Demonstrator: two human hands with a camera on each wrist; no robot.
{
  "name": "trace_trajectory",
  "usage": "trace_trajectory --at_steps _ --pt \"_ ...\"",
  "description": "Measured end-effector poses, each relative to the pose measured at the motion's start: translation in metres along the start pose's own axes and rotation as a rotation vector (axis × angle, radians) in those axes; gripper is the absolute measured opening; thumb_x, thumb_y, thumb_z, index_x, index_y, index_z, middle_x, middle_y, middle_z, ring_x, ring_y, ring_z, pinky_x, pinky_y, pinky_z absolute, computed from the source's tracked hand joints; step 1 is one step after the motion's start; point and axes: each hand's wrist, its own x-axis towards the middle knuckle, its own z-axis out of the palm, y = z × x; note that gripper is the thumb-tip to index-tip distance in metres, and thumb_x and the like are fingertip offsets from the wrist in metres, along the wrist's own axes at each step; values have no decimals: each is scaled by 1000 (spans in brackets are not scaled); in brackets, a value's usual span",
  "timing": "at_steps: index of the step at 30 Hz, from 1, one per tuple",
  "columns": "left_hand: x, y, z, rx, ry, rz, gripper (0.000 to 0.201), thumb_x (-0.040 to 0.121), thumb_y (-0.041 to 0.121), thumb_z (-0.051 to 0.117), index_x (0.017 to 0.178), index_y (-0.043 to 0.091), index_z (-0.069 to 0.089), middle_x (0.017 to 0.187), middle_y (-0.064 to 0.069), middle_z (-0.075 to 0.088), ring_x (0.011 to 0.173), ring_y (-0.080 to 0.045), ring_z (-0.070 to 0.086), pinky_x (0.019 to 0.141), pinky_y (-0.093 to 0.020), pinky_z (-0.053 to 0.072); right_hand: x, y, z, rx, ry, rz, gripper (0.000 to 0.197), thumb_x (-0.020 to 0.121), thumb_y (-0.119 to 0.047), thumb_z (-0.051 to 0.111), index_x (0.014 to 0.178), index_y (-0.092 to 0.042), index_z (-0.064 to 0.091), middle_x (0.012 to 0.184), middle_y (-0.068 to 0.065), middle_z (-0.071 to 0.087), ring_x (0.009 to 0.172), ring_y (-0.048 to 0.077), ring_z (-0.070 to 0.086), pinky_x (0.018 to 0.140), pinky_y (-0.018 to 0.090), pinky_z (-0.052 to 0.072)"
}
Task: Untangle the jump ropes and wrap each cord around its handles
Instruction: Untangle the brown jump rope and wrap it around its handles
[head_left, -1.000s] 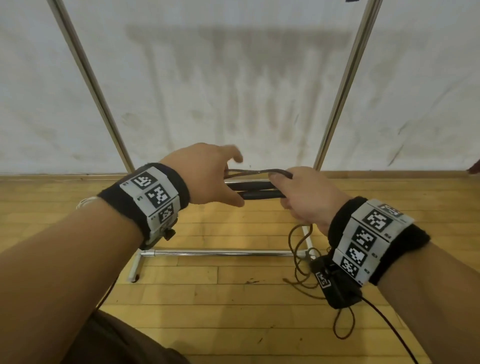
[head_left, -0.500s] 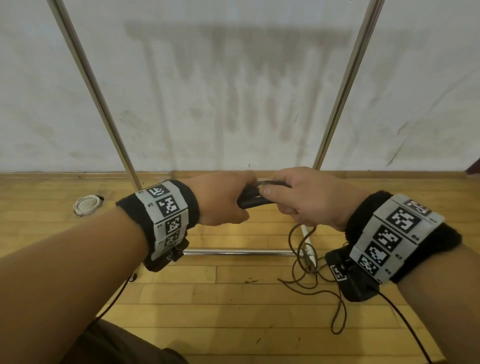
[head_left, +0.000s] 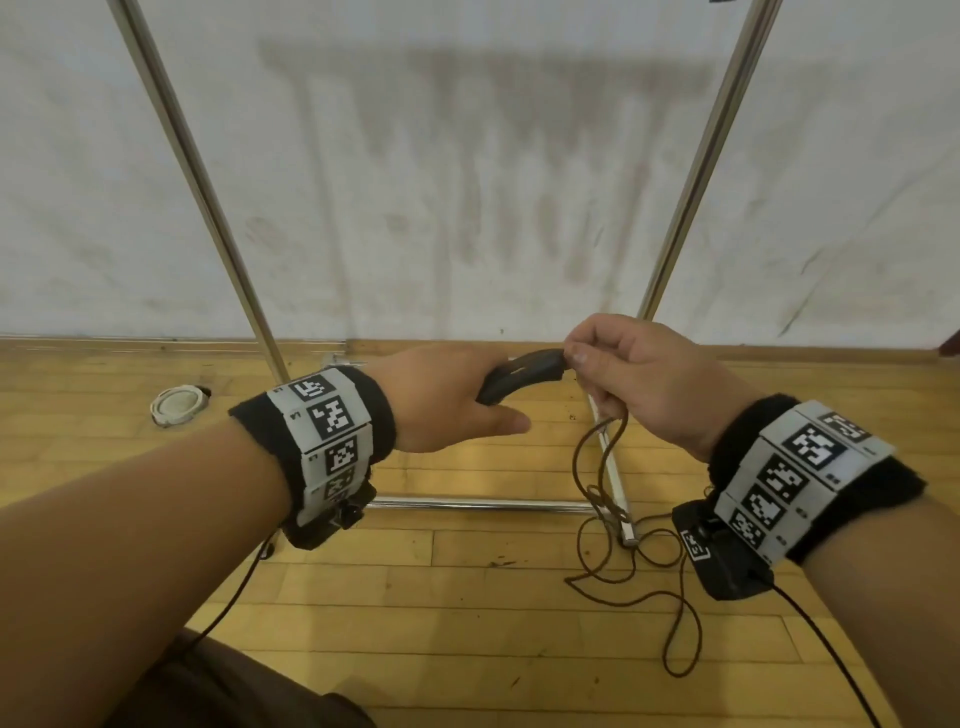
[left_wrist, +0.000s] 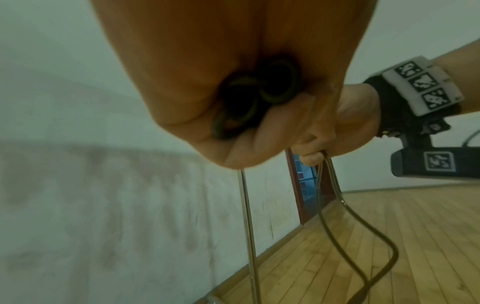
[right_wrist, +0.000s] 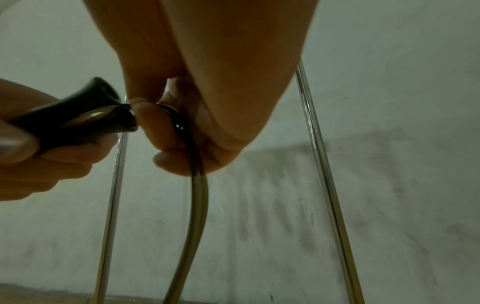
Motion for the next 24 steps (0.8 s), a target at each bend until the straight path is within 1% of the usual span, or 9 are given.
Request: trace_trajectory --at_steps 3,5,7,10,13,16,19,22,24 --pt "1 0 4 -89 45 -82 36 92 67 67 84 37 48 73 9 63 49 9 59 40 -11 37 -1 0 7 -19 38 -15 16 107 -21 48 104 -19 64 64 -5 58 57 16 50 59 40 45" --pt "1 0 5 -143 44 -120 36 91 69 67 87 37 49 74 7 65 44 4 60 37 -10 37 -1 0 9 -83 77 -35 15 106 -23 50 102 -24 65 64 -6 59 57 17 50 59 43 46" --pt "2 0 6 -147 55 -113 35 91 68 67 85 40 48 72 8 63 47 2 61 38 -12 38 -2 0 10 -155 103 -56 15 105 -27 50 100 -28 65 67 -9 63 56 13 49 57 40 47" --pt "2 -1 8 -159 88 -87 29 95 62 67 80 44 49 68 11 60 52 -3 58 49 -18 40 -3 0 9 -163 103 -63 15 103 -31 52 97 -29 66 70 -14 64 54 6 50 54 31 45" --pt "3 -3 10 -349 75 -124 21 101 50 63 81 48 55 65 9 63 52 -2 64 53 -25 52 -6 0 11 -158 85 -37 17 101 -37 53 96 -29 67 67 -11 62 55 7 53 57 35 51" --pt "10 -1 9 -230 89 -174 18 106 45 54 89 41 54 70 8 68 57 -3 66 54 -21 43 -9 -1 12 -188 60 -1 15 103 -37 53 97 -28 65 68 -3 61 56 12 54 58 33 51" --pt "19 3 12 55 45 -228 15 111 36 46 106 27 58 80 6 62 64 -10 59 53 -25 38 -13 -4 10 -418 -40 40 13 105 -37 49 101 -31 60 73 -4 62 62 10 56 56 25 45" --pt "21 10 18 288 -104 -266 11 110 23 51 120 20 55 84 4 57 66 -12 53 53 -26 35 -18 -15 9 -564 -74 -25 13 105 -34 46 107 -37 59 71 -8 60 63 8 57 53 19 40" --pt "19 20 22 374 -190 -186 15 109 20 54 122 25 47 83 4 54 65 -12 50 52 -25 32 -17 -24 4 -516 -48 -89 16 104 -31 49 107 -37 63 67 -10 58 65 0 57 58 14 43"
